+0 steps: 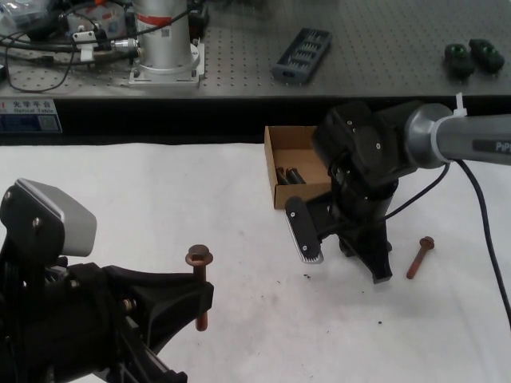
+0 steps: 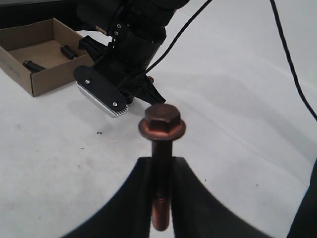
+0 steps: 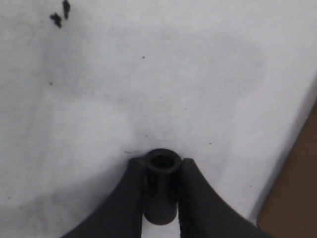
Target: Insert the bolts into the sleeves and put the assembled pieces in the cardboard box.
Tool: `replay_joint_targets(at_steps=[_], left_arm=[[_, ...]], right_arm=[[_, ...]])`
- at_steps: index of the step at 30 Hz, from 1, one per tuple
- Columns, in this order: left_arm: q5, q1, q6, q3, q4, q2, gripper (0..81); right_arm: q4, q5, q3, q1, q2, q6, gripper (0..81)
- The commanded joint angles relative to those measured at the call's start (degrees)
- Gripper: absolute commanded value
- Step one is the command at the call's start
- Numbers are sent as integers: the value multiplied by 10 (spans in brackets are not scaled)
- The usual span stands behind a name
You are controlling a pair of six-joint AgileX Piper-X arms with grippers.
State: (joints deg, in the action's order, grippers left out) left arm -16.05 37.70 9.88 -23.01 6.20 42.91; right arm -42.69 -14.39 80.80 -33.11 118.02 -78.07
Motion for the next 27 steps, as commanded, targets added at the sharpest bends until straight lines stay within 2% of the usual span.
replay_joint_targets(at_steps=[1, 7, 12, 21, 27], left_arm=[[-3, 3, -9, -2, -4, -5, 6], [-3, 3, -10, -2, -4, -5, 6], [-3, 3, -10, -2, -4, -5, 6], [-28, 3, -8, -2, -3, -5, 6], [-58, 3, 3, -2, 7, -11, 6]], right_arm=[[-3, -7, 0, 5, 9, 0, 53], [-16, -8, 0, 1, 9, 9, 53], [-34, -8, 0, -18, 8, 87, 54], [-36, 22, 11, -44, -6, 312, 54], [-72, 101, 32, -44, -17, 491, 54]])
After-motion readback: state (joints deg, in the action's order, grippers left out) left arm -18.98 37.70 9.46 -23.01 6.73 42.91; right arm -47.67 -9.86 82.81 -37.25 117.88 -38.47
